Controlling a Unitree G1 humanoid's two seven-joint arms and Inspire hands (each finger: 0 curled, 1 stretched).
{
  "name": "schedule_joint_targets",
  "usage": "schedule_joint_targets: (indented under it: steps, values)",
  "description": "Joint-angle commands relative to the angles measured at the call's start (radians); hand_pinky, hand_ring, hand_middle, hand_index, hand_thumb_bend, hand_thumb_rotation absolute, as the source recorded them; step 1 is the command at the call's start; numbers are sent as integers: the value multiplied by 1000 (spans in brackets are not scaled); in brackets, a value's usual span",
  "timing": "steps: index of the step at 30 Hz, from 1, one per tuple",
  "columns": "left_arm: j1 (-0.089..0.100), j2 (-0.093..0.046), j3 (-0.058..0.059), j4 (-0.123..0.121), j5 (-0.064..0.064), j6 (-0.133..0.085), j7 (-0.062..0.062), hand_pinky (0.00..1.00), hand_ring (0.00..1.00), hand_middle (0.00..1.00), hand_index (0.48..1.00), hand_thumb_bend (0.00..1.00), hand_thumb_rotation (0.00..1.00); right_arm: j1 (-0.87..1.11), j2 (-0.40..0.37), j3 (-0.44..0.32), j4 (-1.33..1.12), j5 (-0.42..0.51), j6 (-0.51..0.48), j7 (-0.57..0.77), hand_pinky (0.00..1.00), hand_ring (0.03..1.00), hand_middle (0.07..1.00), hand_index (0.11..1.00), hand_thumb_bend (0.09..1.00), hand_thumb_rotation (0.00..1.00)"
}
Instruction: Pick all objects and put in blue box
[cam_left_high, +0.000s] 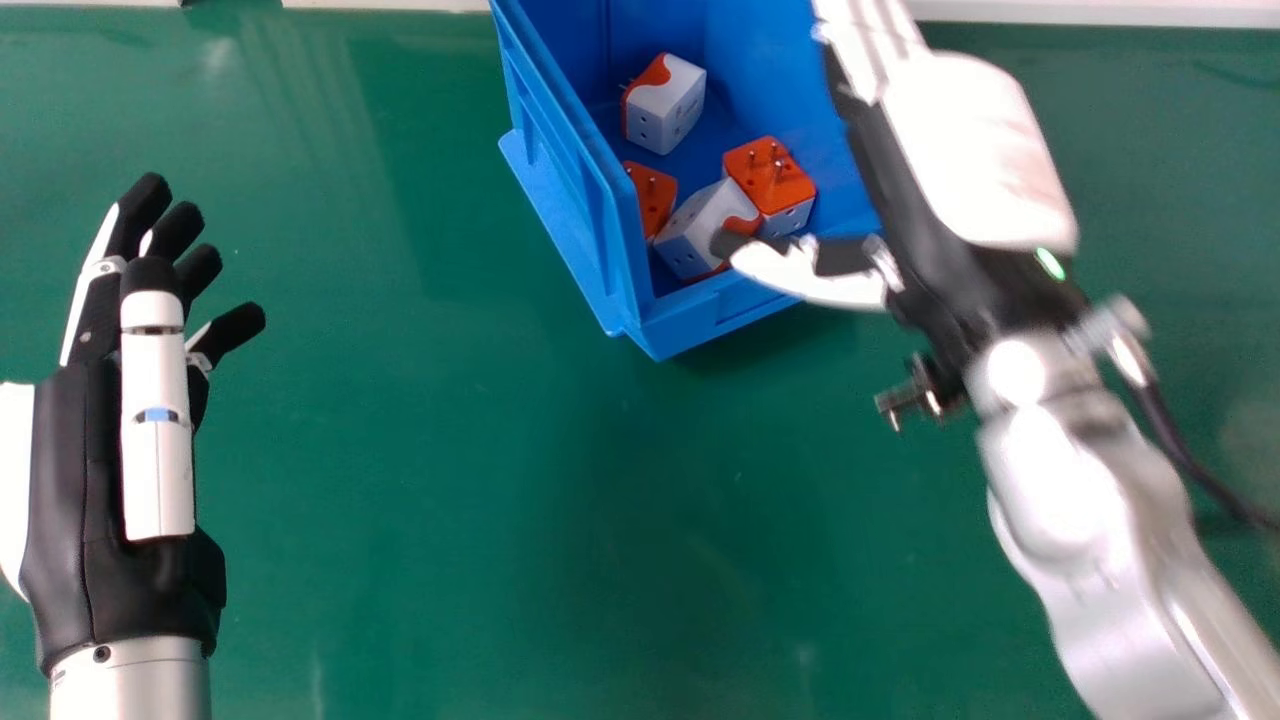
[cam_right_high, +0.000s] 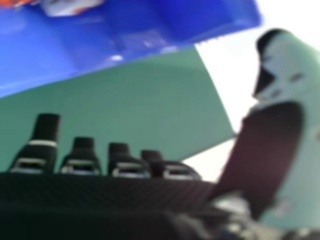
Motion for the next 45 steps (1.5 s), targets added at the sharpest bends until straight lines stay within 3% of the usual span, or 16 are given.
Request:
schedule_joint_targets:
  steps: [1, 7, 11, 15, 18, 23, 30, 34, 36, 38, 42, 45]
  values:
    - [10, 0, -5, -21, 6, -18, 1, 948, 976, 978, 976, 180, 984, 104, 18, -51, -96, 72, -62, 2, 851, 990, 1000, 1000, 370, 480]
    - [14, 4, -10, 5, 14, -39, -2, 974, 988, 987, 987, 127, 992, 335, 54, -109, -151, 253, -216, 25, 879, 995, 1000, 1000, 365, 640]
    - [18, -7, -19, 17, 9, -43, 3, 990, 995, 994, 995, 96, 997, 438, 109, -136, -101, 447, -275, 82, 947, 998, 1000, 1000, 431, 848]
    - [18, -9, -20, 33, -10, -60, -7, 997, 999, 998, 999, 54, 1000, 474, 134, -168, -32, 560, -324, 143, 983, 1000, 1000, 1000, 417, 951]
    - [13, -8, -21, 44, -15, -66, -13, 999, 1000, 1000, 1000, 23, 1000, 460, 154, -196, 36, 614, -351, 176, 993, 1000, 1000, 1000, 423, 980]
    - [3, 1, -21, 62, -9, -67, -16, 1000, 1000, 1000, 1000, 16, 1000, 407, 185, -233, 149, 662, -405, 215, 998, 1000, 1000, 1000, 434, 992]
    - [-1, 11, -17, 56, -9, -48, -23, 1000, 1000, 1000, 1000, 2, 1000, 338, 212, -272, 252, 700, -459, 260, 1000, 1000, 1000, 1000, 460, 999]
    - [10, 12, -21, 49, -8, -49, -30, 1000, 1000, 1000, 1000, 0, 1000, 328, 214, -280, 263, 711, -455, 287, 1000, 1000, 1000, 1000, 487, 1000]
    - [23, 8, -28, 43, -3, -54, -30, 1000, 1000, 1000, 1000, 0, 1000, 328, 216, -284, 262, 718, -462, 300, 1000, 1000, 1000, 1000, 488, 1000]
    - [38, 2, -40, 46, 11, -73, -29, 1000, 1000, 1000, 1000, 0, 1000, 334, 218, -292, 262, 718, -479, 306, 1000, 1000, 1000, 1000, 479, 1000]
    - [63, -13, -76, 62, 39, -119, -22, 1000, 1000, 1000, 1000, 0, 1000, 367, 210, -309, 256, 743, -503, 344, 1000, 1000, 1000, 1000, 462, 1000]
    - [72, -18, -111, 70, 68, -123, -16, 1000, 1000, 1000, 1000, 0, 1000, 387, 205, -327, 260, 781, -517, 385, 1000, 1000, 1000, 1000, 451, 1000]
